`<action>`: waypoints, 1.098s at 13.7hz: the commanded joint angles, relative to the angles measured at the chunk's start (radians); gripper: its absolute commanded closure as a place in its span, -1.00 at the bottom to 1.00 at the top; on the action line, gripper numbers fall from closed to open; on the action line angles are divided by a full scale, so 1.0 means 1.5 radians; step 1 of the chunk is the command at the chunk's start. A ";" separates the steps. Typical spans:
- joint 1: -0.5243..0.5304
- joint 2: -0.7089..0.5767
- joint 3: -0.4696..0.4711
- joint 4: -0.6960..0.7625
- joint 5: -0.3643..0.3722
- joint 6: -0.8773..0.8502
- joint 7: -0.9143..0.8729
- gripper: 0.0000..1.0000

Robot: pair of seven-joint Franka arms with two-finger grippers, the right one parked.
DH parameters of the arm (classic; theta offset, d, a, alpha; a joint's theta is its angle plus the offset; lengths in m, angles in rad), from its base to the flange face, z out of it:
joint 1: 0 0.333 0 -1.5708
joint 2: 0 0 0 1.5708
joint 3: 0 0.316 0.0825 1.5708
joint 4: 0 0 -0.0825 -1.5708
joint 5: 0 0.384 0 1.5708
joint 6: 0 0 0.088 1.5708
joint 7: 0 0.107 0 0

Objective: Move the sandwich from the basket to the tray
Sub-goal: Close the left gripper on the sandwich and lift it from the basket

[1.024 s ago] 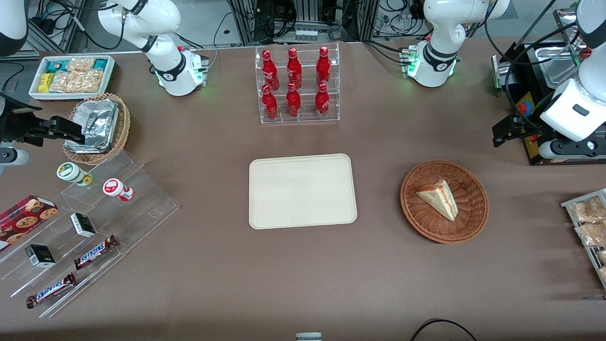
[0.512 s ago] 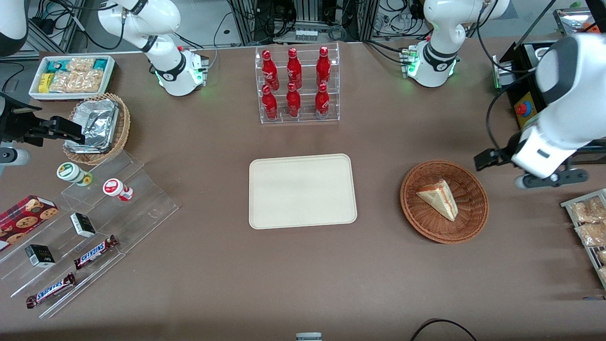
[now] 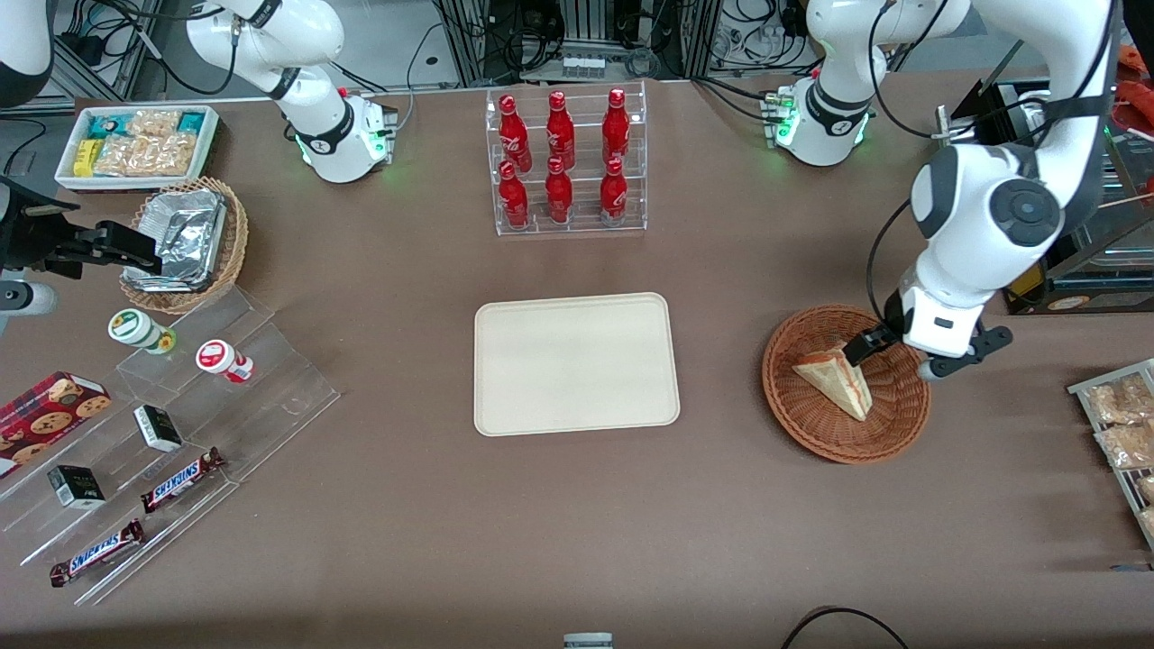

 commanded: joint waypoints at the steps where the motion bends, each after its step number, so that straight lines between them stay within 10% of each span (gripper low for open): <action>1: -0.004 0.006 0.001 -0.028 0.002 0.042 -0.036 -1.00; 10: -0.017 0.111 0.001 -0.047 0.002 0.174 -0.077 -1.00; 12: -0.017 0.117 0.001 -0.047 0.002 0.178 -0.082 -0.32; 14: -0.019 0.123 0.002 -0.046 0.002 0.176 -0.084 0.80; 15: -0.019 0.121 0.002 -0.043 0.002 0.170 -0.081 1.00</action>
